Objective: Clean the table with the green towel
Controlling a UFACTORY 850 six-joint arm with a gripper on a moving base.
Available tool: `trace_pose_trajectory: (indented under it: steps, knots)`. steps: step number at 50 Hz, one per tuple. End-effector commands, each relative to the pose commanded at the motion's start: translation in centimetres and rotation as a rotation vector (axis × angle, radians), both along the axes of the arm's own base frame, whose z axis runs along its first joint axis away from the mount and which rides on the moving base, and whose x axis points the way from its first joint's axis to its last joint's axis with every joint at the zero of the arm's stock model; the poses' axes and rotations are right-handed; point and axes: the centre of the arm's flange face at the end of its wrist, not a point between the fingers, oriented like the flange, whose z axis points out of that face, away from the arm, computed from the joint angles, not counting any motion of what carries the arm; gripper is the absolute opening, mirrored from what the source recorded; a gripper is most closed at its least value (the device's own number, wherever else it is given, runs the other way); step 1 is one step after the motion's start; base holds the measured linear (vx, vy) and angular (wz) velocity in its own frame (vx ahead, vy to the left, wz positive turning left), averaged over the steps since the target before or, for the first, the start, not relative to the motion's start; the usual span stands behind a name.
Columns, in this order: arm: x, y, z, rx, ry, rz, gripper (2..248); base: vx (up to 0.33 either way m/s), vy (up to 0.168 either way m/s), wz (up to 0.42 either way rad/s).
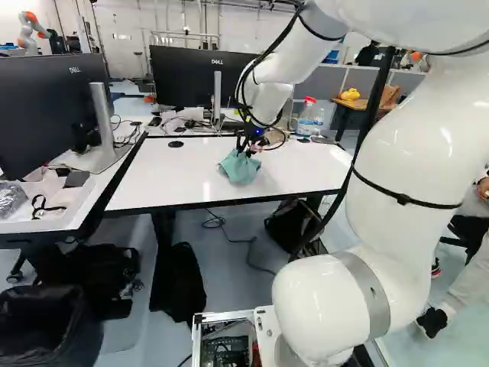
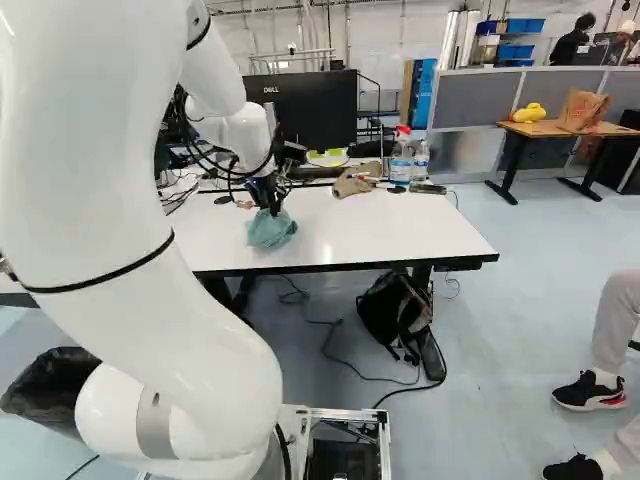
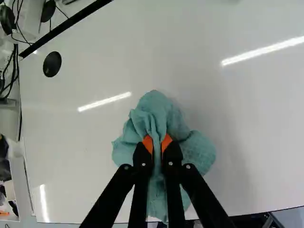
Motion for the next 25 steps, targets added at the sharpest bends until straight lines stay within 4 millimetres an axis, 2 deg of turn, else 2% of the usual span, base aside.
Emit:
trace_pose_trajectory:
  steps: [25]
  knots:
    - [-1.5,4.5,0.0,0.000,0.001,0.096,41,0.000,0.000,0.000]
